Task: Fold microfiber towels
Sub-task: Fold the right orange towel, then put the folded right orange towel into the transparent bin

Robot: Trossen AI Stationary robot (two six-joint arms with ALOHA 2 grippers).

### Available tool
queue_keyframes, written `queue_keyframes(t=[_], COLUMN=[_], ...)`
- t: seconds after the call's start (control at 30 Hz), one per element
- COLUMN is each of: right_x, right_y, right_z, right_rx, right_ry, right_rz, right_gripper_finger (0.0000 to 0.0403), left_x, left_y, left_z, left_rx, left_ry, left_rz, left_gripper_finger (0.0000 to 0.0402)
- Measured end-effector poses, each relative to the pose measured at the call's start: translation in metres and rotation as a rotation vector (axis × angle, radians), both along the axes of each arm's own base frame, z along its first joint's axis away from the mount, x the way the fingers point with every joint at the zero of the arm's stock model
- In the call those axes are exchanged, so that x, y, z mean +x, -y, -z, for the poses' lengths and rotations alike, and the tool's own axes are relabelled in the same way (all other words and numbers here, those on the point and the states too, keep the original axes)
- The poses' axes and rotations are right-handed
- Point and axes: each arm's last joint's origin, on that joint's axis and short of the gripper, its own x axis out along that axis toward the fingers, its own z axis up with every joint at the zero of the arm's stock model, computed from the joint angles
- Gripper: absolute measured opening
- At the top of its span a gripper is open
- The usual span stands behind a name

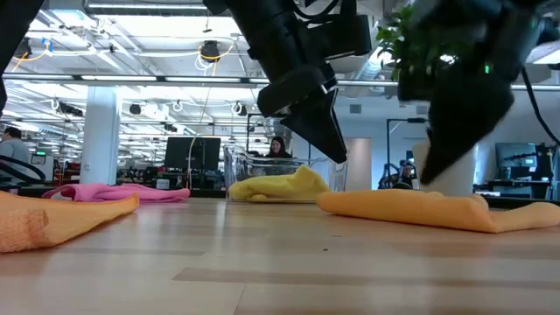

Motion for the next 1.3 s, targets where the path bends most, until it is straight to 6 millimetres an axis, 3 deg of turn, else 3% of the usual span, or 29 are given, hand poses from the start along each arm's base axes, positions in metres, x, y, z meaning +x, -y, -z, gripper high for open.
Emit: queue_keyframes(t=[0.2, 0.4, 0.67, 1.3], right_x=[-0.010, -0.026, -0.033, -0.032], right_y=[-0.015, -0.030, -0.038, -0.038], right_z=[-0.038, -0.059, -0.067, -0.068], right_rx=[0.031, 0.018, 0.022, 0.045], right_ry=[0.141, 0.265, 0.311, 0.328], right_rz=[-0.075, -0.118, -0.151, -0.131], right_gripper_finger=[0.0249, 0.0249, 0.0249, 0.0249], left_x=[0.000, -0.004, -0.007, 0.012], left_y=[0.000, 0.000, -0.001, -0.010], left_z=[0.003, 0.023, 0.043, 0.084], left_rx=[0.019, 0.033, 0.117, 0.265], left_ry=[-0.016, 0.027, 0.119, 0.148], left_rz=[0.069, 0.164, 0.274, 0.313], left_gripper_finger=[0.0144, 0.0144, 0.0144, 0.0144])
